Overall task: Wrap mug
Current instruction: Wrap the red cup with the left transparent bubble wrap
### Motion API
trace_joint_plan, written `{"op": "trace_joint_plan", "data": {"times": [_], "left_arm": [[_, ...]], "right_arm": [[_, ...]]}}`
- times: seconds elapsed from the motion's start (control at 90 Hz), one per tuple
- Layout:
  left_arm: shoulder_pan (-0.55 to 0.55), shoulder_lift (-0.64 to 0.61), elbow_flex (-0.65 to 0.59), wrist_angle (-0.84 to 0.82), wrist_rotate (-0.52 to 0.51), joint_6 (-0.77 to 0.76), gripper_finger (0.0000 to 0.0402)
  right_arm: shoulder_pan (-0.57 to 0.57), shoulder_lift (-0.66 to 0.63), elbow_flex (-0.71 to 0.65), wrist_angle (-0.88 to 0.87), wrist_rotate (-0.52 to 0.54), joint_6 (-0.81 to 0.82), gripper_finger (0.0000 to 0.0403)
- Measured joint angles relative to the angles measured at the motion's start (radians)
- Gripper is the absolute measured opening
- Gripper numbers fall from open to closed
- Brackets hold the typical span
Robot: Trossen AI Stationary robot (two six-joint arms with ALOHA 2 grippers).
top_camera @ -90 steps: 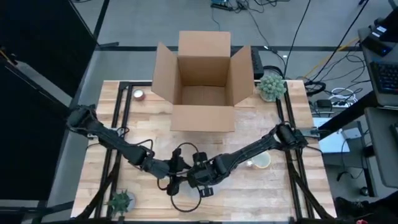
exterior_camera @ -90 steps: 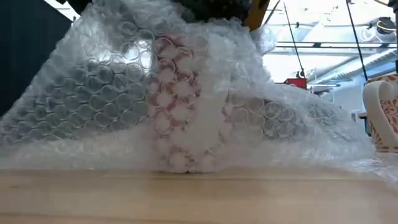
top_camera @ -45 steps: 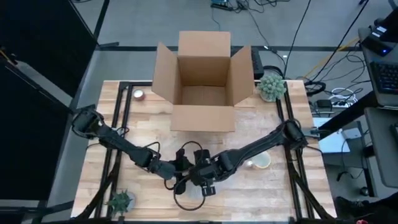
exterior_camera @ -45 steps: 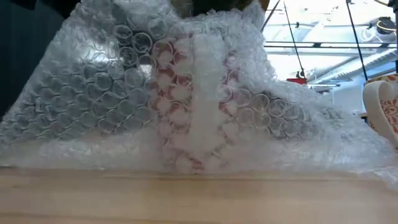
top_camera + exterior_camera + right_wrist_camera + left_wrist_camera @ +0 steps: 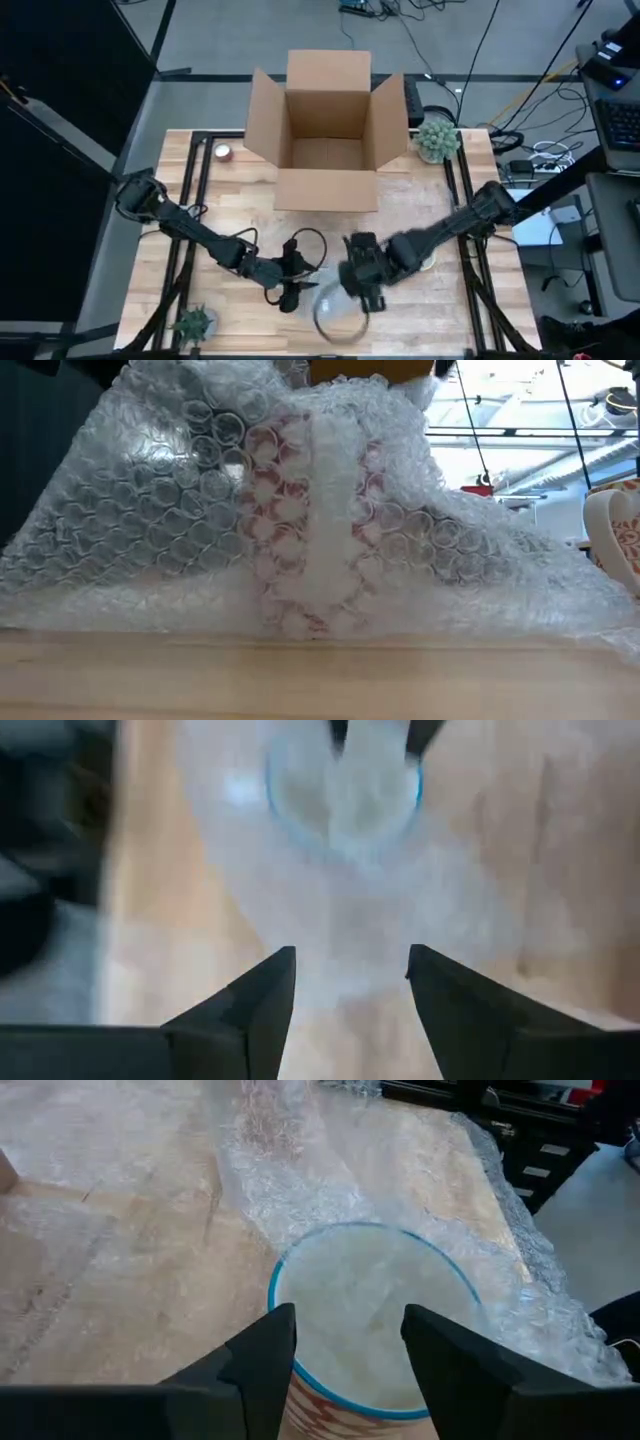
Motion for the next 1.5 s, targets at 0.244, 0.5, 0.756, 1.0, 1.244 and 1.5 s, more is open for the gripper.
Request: {"op": "trace_joint_plan", "data": {"times": [0.244,0.5,0.756,1.0,1.244,1.5], "left_arm": [[0.0,0.0,-0.001,0.008,0.005,0.002,0.018],[0.001,0.0,-0.001,0.01,0.005,0.003,0.018],[0.006,0.0,-0.001,0.01,0.005,0.002,0.018],[0.005,-0.084,0.049,-0.081,0.043,-0.028,0.018],[0.034,0.042,0.057,-0.007,-0.025,-0.057,0.018],[0.033,0.111,0.072,0.028,-0.01,-0.049,0.018]], "right_arm": [[-0.035,0.043,-0.169,0.166,0.1,-0.124,0.0182],[-0.026,0.043,-0.129,0.472,0.02,-0.326,0.017],[-0.019,0.144,-0.13,0.474,-0.006,-0.334,0.0169],[-0.036,0.154,-0.129,0.478,-0.036,-0.29,0.0169],[-0.036,0.154,-0.13,0.498,-0.031,-0.261,0.0169],[-0.03,0.153,-0.13,0.493,-0.039,-0.226,0.0201]]}}
